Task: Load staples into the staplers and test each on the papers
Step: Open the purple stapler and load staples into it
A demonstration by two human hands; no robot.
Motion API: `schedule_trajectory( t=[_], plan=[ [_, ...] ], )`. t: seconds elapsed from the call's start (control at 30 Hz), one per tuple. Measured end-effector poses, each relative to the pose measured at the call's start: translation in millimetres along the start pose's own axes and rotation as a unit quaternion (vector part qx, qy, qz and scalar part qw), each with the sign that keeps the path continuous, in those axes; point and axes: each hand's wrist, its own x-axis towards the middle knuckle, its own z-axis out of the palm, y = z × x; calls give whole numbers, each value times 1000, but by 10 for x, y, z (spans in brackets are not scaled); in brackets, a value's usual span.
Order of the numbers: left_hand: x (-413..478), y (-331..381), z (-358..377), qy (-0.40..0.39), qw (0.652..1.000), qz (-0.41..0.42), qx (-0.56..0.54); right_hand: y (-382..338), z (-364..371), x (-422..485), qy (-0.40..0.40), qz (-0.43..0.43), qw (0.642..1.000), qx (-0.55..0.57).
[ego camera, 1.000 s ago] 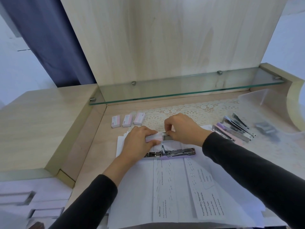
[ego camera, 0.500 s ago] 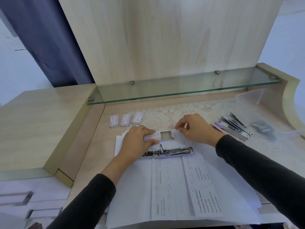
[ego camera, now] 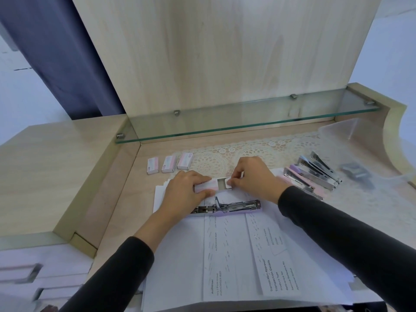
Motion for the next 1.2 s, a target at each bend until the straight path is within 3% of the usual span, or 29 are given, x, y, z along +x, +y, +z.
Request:
schedule_trajectory(
  t=[0.43,0.67,1.07,1.2],
  plan=[
    [30,95,28,-11,999,20,25,-50,96,33,-9,8,999,51],
    [151,55,-19,-3,1000,19,22,23,-4,10,4,33,991,133],
    [642,9,25,-24,982,22,185,76,-113,-72,25,28,966,258],
    [642,23,49,-13,964,24,264,104,-139,-83,14,40,972,231]
  ],
)
